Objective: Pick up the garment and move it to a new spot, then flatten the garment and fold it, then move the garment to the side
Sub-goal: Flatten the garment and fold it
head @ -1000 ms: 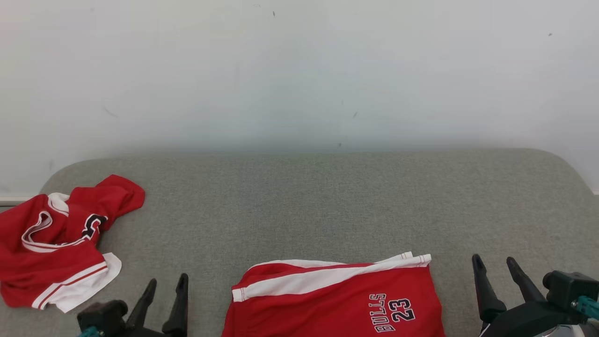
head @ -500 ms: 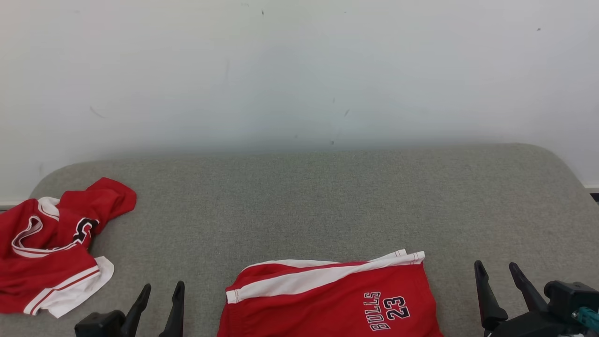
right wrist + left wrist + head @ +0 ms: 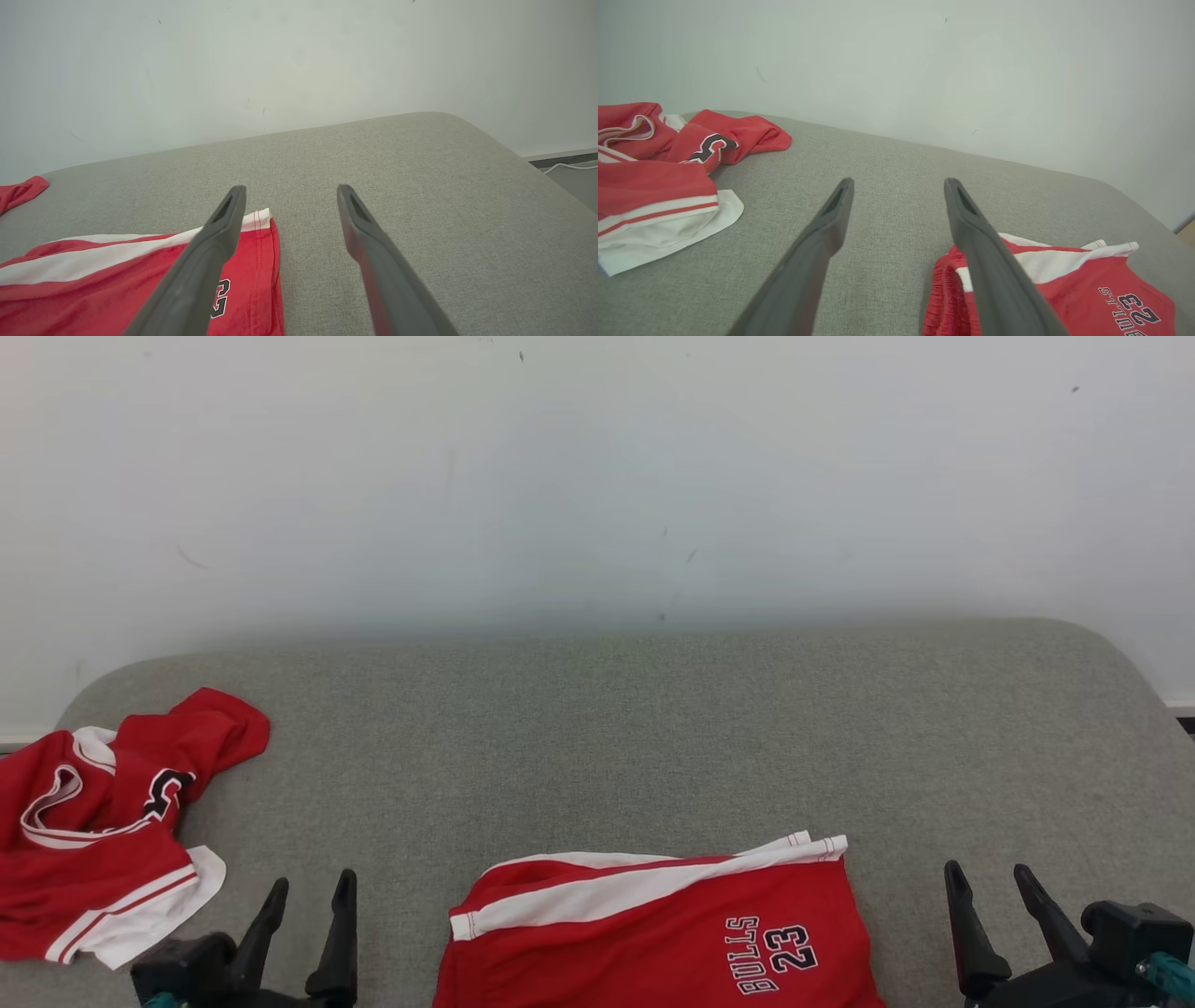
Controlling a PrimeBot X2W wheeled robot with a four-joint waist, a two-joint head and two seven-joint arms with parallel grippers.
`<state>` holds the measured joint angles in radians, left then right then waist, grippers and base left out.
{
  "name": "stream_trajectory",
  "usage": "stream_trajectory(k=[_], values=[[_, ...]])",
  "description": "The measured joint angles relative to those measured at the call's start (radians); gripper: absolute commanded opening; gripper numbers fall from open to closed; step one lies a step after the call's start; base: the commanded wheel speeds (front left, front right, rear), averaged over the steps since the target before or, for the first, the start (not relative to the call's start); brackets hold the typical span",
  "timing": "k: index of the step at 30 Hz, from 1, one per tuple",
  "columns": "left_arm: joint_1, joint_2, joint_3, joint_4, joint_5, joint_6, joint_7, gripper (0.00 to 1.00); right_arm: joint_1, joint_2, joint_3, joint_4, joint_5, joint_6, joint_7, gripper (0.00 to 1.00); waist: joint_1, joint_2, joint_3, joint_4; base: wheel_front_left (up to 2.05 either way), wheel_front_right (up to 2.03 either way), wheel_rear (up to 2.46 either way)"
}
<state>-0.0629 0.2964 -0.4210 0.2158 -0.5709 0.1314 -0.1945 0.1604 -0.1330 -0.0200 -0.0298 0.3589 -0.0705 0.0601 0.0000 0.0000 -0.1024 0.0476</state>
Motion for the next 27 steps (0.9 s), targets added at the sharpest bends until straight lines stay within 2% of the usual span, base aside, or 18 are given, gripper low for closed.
stream_trajectory(k=[5,22,27], values=[[-0.001,-0.033,0.027,-0.019,0.004,0.000,-0.001,1.00,-0.001,-0.001,0.002,0.001,0.000,0.001,0.000,1.00,0.0000,0.0000,-0.004,0.007,0.00,0.00,0.00],[0.019,-0.029,0.045,-0.044,0.057,0.000,0.061,1.00,-0.005,-0.006,0.010,0.009,0.000,0.002,0.002,1.00,0.0001,0.0000,0.001,0.002,0.00,0.00,0.00],[0.038,-0.030,0.045,-0.060,0.068,0.000,0.088,1.00,-0.019,-0.018,0.050,0.077,0.000,0.018,0.098,1.00,0.0000,0.0000,0.011,-0.003,0.00,0.00,0.00]])
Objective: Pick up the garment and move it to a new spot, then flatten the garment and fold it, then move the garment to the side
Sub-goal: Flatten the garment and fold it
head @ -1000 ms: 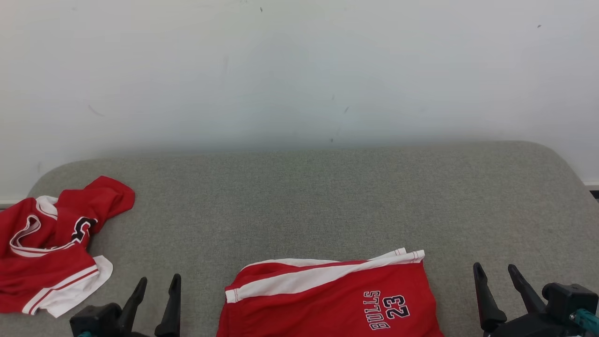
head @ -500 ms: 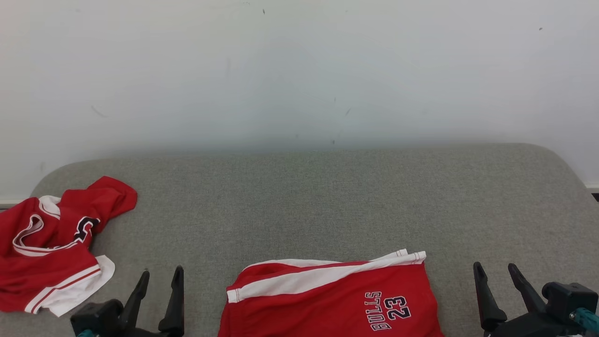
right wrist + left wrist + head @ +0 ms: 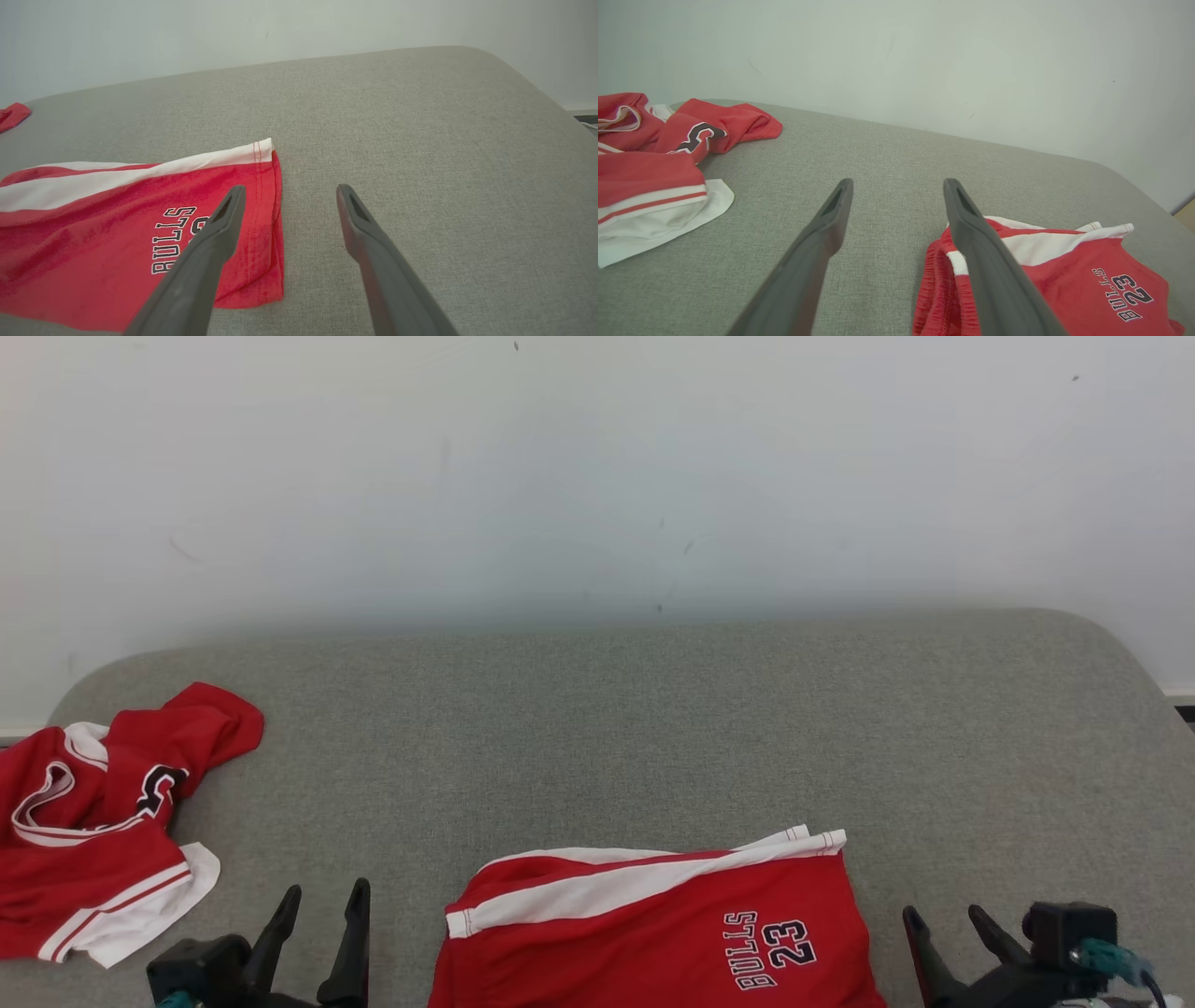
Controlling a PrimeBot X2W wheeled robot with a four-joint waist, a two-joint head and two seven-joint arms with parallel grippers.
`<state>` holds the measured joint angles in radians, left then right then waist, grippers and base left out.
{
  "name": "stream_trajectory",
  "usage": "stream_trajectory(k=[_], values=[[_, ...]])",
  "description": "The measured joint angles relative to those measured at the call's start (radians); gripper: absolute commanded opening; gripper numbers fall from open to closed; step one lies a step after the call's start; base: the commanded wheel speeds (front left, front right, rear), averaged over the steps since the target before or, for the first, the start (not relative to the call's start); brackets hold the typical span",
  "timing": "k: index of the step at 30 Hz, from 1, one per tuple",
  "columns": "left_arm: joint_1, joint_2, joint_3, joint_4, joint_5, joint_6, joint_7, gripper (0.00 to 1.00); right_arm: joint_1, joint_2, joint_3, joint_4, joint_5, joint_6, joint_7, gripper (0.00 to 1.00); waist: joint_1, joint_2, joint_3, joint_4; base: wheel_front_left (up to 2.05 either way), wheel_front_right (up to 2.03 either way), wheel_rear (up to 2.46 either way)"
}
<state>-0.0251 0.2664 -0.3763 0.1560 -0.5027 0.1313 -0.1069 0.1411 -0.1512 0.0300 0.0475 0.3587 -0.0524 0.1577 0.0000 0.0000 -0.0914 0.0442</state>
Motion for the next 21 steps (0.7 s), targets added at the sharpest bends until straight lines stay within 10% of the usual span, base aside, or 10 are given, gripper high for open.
stream_trajectory(k=[21], values=[[-0.048,-0.014,-0.059,-0.019,0.046,-0.001,0.090,1.00,-0.383,0.023,0.075,0.422,0.004,-0.035,0.469,0.96,0.0000,0.0000,0.048,0.049,0.00,0.00,0.00]])
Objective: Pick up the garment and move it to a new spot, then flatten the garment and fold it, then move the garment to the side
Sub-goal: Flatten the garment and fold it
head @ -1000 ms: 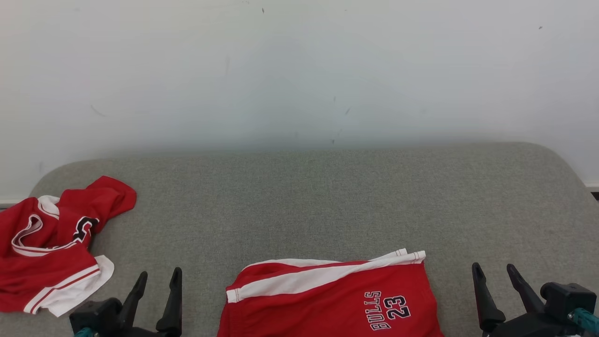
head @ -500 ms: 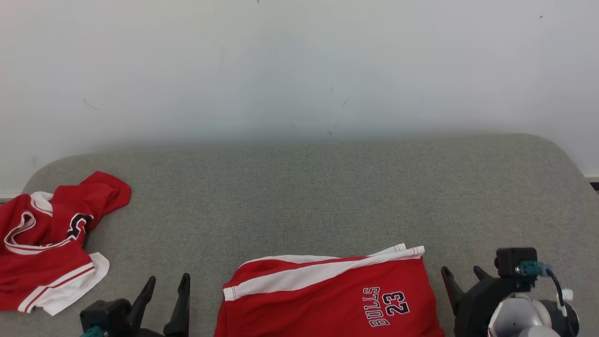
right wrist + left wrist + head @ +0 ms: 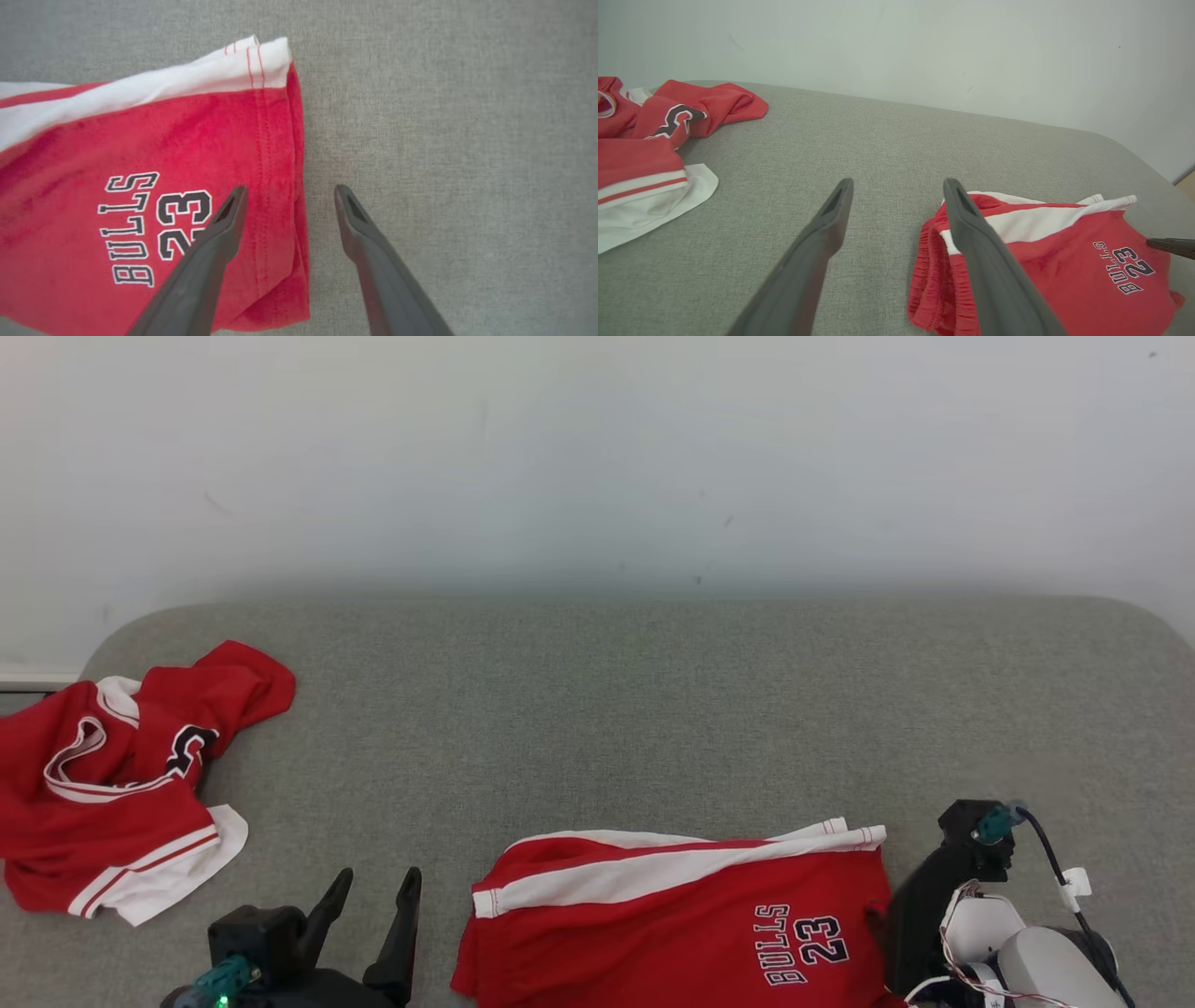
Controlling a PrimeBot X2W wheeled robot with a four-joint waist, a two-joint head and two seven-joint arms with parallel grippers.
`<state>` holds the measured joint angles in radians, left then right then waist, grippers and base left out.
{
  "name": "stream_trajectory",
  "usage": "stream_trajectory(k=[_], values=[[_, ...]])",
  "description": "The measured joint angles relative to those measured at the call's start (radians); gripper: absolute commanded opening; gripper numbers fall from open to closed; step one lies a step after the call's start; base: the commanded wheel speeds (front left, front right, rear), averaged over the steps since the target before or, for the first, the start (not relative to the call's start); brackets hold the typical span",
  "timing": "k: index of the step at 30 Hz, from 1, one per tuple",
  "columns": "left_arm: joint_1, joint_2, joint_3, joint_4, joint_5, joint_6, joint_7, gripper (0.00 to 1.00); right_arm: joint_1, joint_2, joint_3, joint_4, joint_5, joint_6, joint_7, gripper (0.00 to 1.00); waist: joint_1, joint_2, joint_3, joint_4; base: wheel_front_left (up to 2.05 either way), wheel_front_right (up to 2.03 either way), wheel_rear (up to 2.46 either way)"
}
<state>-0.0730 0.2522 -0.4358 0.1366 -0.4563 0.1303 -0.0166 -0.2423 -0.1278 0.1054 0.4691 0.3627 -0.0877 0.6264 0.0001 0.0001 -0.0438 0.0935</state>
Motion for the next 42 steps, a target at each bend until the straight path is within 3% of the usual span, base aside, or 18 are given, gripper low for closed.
stream_trajectory(k=[16,18,21,22,26,33,42], values=[[-0.020,-0.007,-0.026,-0.005,0.005,-0.008,0.026,1.00,-0.059,0.017,-0.026,0.169,0.014,-0.010,0.051,0.81,0.0000,0.0000,0.019,0.033,0.00,0.00,0.00],[-0.021,-0.007,-0.030,-0.005,0.006,-0.008,0.034,1.00,-0.063,0.017,-0.034,0.179,0.017,-0.011,0.051,0.70,0.0000,0.0000,0.020,0.038,0.00,0.00,0.00],[-0.022,-0.006,-0.030,-0.005,0.006,-0.008,0.034,1.00,-0.081,0.018,-0.041,0.203,0.032,-0.018,0.051,0.46,0.0000,-0.0001,0.022,0.045,0.00,0.00,0.00],[-0.022,-0.007,-0.031,-0.005,0.006,-0.008,0.035,1.00,-0.081,0.019,-0.043,0.207,0.039,-0.018,0.051,0.43,0.0000,0.0000,0.022,0.048,0.00,0.00,0.00],[-0.022,-0.004,-0.029,-0.005,0.006,-0.008,0.038,1.00,-0.098,0.029,-0.045,0.234,0.044,-0.018,0.051,0.00,0.0000,0.0000,0.020,0.057,0.00,0.00,0.00],[-0.022,0.000,-0.027,-0.005,0.006,-0.008,0.042,1.00,-0.110,0.023,-0.083,0.252,0.052,-0.019,0.036,0.00,0.0000,0.0000,0.014,0.058,0.00,0.00,0.00],[-0.017,0.002,-0.026,-0.016,0.006,-0.008,0.044,1.00,-0.122,-0.097,-0.195,0.281,0.048,-0.036,-0.004,0.00,0.0000,0.0000,0.013,0.048,0.00,0.00,0.00]])
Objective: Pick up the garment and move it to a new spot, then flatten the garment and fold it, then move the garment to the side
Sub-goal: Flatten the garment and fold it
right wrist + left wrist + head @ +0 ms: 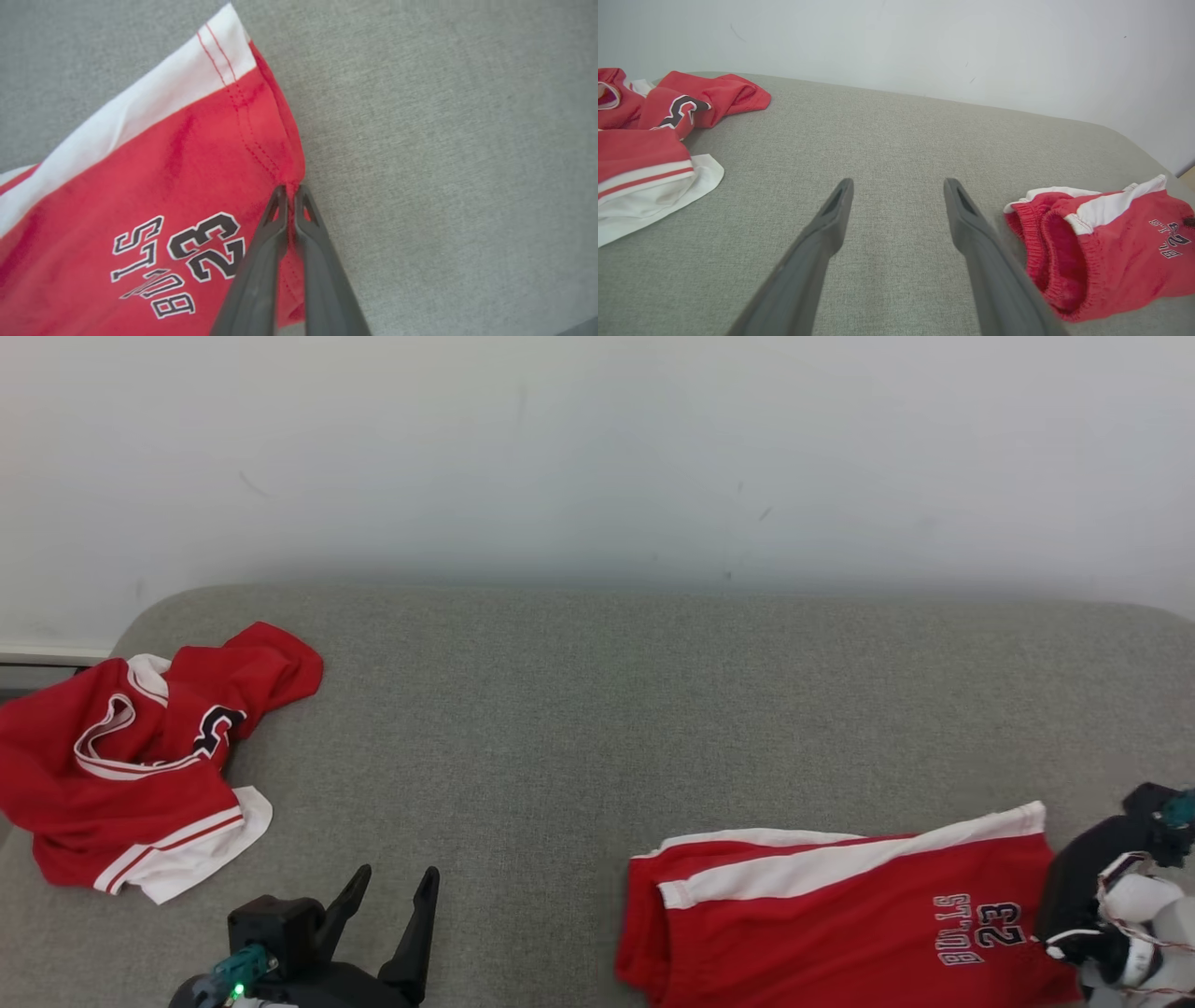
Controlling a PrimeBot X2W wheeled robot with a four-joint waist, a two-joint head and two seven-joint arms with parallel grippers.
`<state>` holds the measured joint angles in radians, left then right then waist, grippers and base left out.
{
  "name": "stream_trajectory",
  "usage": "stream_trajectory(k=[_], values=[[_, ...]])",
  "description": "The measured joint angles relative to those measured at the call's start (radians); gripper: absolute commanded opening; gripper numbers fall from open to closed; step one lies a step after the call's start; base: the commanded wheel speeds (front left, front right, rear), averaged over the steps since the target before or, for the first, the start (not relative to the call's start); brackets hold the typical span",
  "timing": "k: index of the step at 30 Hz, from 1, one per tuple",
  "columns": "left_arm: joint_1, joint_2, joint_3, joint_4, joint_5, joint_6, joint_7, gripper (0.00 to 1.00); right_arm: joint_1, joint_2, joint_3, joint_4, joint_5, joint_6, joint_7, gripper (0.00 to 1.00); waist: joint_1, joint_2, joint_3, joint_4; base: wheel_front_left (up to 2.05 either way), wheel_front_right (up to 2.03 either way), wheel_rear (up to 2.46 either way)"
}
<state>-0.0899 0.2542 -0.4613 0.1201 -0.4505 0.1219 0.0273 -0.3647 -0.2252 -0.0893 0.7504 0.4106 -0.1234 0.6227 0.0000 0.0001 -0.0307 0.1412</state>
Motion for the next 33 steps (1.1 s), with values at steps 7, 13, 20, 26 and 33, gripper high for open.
stream_trajectory(k=[7,13,20,26,33], values=[[0.001,-0.001,-0.002,-0.004,0.000,0.000,0.008,1.00,0.000,-0.095,-0.130,0.029,-0.062,-0.001,-0.063,0.00,0.0000,0.0000,0.004,-0.008,0.00,0.00,0.00],[0.000,-0.001,-0.002,-0.006,0.000,0.000,0.012,1.00,-0.016,-0.125,-0.205,0.033,-0.153,-0.001,-0.114,0.00,0.0000,0.0000,0.006,-0.014,0.00,0.00,0.00],[0.004,-0.002,0.000,-0.008,0.000,0.001,0.012,1.00,-0.019,0.018,-0.107,-0.063,-0.111,0.004,-0.098,0.00,0.0001,0.0000,0.005,-0.030,0.00,0.00,0.00],[0.004,-0.007,-0.003,-0.008,0.000,0.001,0.012,1.00,0.016,0.075,-0.025,-0.157,-0.115,0.063,-0.093,0.00,0.0000,0.0000,-0.001,-0.044,0.00,0.00,0.00],[0.004,-0.008,-0.004,-0.007,0.000,0.001,0.016,1.00,0.085,0.166,0.048,-0.271,-0.105,0.126,-0.076,0.00,0.0000,-0.0001,-0.007,-0.055,0.00,0.00,0.00]])
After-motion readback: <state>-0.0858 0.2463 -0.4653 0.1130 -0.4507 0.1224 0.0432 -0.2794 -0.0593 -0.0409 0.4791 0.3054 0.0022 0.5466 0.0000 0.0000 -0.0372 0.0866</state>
